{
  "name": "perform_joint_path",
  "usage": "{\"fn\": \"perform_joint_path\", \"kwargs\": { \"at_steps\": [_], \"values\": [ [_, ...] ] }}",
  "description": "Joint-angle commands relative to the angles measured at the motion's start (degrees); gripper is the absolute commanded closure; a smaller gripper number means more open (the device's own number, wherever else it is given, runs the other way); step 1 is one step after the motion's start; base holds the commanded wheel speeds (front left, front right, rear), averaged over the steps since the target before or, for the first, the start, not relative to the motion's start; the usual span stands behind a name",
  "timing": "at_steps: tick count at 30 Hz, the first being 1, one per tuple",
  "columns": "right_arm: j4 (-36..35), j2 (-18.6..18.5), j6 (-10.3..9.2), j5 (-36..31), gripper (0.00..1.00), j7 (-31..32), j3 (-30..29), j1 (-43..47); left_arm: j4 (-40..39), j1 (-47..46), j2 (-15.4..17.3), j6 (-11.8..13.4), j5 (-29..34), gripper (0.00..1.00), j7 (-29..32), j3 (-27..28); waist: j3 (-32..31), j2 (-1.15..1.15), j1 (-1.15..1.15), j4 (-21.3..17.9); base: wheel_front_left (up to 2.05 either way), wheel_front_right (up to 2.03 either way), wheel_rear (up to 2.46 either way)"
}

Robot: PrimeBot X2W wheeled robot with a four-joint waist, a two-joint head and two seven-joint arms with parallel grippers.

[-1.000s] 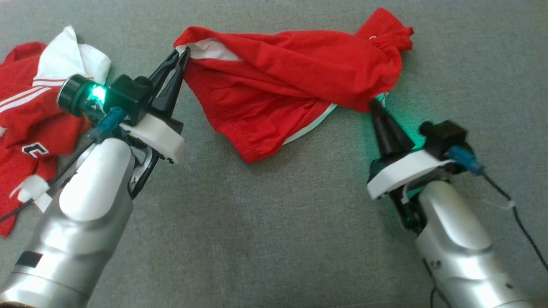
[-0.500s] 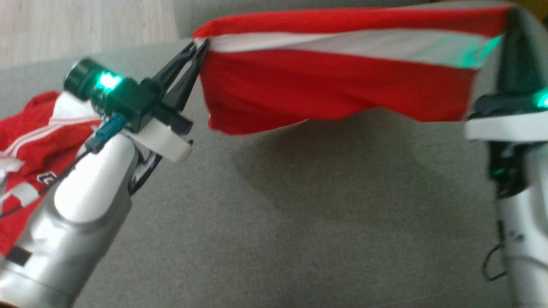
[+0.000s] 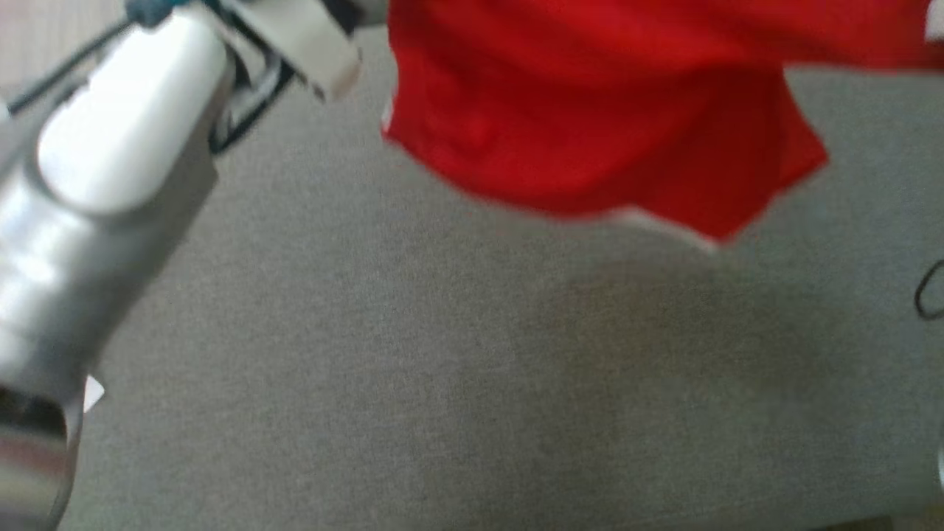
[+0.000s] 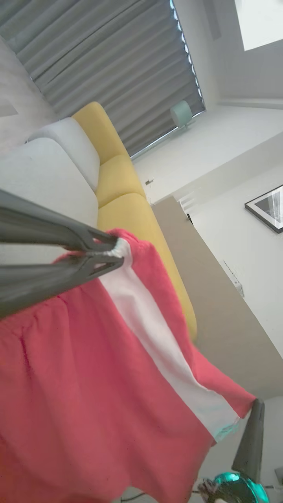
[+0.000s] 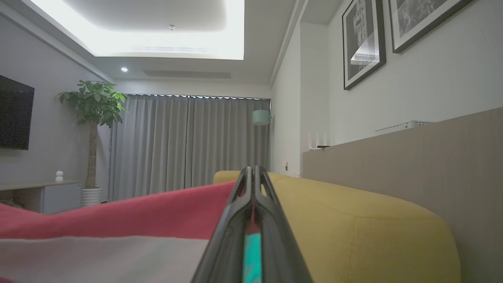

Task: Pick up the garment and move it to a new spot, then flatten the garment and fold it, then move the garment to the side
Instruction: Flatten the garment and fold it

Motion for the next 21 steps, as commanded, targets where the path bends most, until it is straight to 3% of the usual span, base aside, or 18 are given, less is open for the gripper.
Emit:
{"fn": "perform_joint_path", "kwargs": {
  "at_steps": [1,5,11,16,21],
  "values": [
    [-0.7,-0.4,-0.04,-0.1,1.0,-0.1,0.7,-3.5,1.5,-5.8,0.5,0.2,1.7,1.0,-2.2,1.9,2.9,0.0,-0.01,0.2,0.0,0.0,0.0],
    [-1.6,0.2,-0.04,-1.7,1.0,-0.1,-1.6,-7.0,8.2,-10.1,-2.2,2.3,5.1,1.0,-8.8,2.3,4.4,0.0,-0.01,-0.2,0.0,0.0,0.0],
    [-5.2,0.3,-0.04,-2.5,1.0,-0.1,-1.9,-3.4,8.6,-7.8,-2.8,2.3,6.6,1.0,-11.1,2.5,4.6,0.0,-0.01,-0.7,0.0,0.0,0.0],
    [-8.4,-0.9,-0.04,-0.3,1.0,-0.1,-1.0,7.8,0.8,4.4,-1.1,2.2,8.0,1.0,-11.2,3.0,4.9,0.0,-0.01,-0.5,0.0,0.0,0.0],
    [-11.9,-0.7,-0.04,2.8,1.0,-0.1,-1.0,22.5,-6.6,23.5,-0.4,5.4,9.8,1.0,-11.2,2.5,4.2,0.0,-0.01,-0.7,0.0,0.0,0.0]
  ]
}}
